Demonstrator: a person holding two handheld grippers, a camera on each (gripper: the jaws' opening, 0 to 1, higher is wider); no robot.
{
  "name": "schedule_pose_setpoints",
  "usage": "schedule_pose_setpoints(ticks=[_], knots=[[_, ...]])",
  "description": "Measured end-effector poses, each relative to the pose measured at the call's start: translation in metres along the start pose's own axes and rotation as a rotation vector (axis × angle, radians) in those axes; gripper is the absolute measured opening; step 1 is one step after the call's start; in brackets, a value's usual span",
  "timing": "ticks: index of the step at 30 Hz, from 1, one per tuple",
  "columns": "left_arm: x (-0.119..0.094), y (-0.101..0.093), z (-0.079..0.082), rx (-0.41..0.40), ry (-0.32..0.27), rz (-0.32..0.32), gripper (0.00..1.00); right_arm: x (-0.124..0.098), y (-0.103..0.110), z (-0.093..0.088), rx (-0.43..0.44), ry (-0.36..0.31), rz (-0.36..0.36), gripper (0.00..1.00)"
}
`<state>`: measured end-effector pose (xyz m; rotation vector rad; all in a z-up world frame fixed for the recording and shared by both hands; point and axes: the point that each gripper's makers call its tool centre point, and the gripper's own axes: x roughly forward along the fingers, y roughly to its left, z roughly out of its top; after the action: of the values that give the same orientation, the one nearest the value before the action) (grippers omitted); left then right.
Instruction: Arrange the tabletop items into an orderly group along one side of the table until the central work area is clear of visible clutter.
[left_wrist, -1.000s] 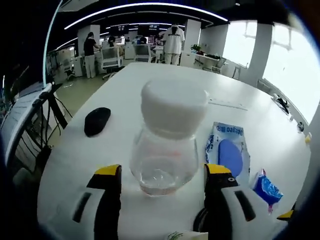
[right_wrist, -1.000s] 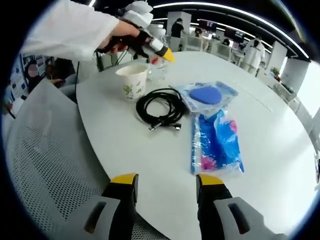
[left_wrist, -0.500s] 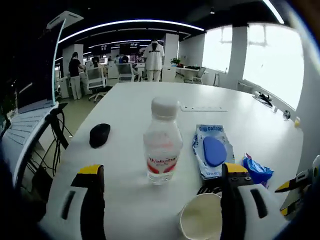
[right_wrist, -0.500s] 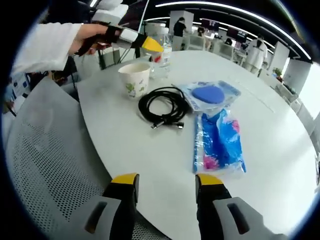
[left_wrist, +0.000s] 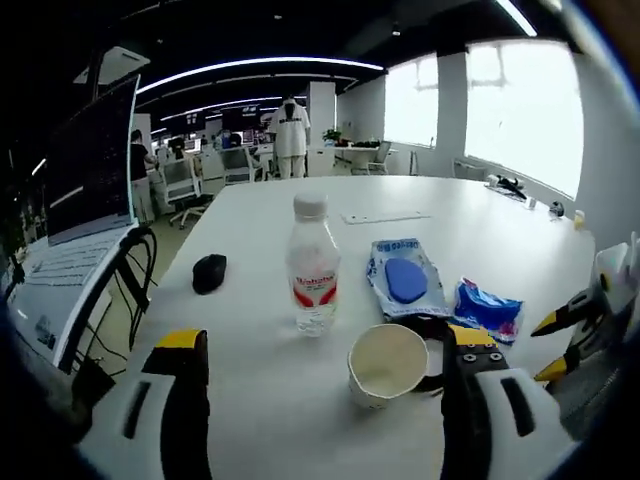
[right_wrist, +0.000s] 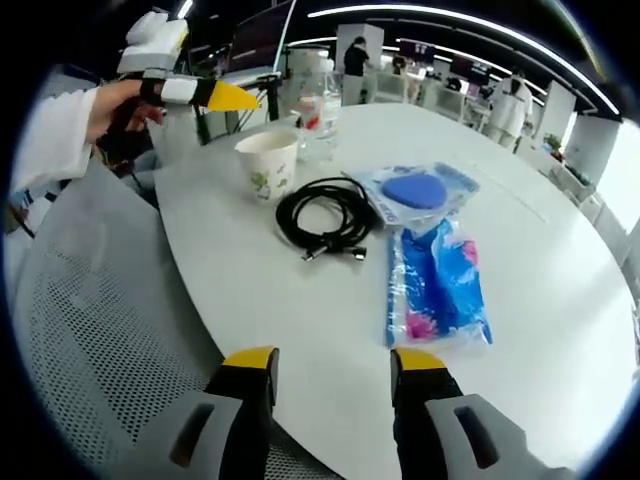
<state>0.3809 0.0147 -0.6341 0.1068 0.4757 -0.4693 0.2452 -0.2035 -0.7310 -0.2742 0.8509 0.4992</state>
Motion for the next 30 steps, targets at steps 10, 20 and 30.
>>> schedule_pose_setpoints(ticks=[10,20,30], knots=[[-0.041,-0.006,0.002,0.033,-0.102,-0.009,1.00,-0.001,-0.001,0.001,0.037,-0.017,0.009,0.45],[-0.051,-0.038,-0.022,0.271,-0.105,-0.074,1.00,0.000,0.001,0.002,0.049,-0.019,0.023,0.46],[-0.052,-0.027,-0.030,0.173,-0.154,-0.031,1.00,0.000,0.005,0.004,0.055,-0.026,0.037,0.48]])
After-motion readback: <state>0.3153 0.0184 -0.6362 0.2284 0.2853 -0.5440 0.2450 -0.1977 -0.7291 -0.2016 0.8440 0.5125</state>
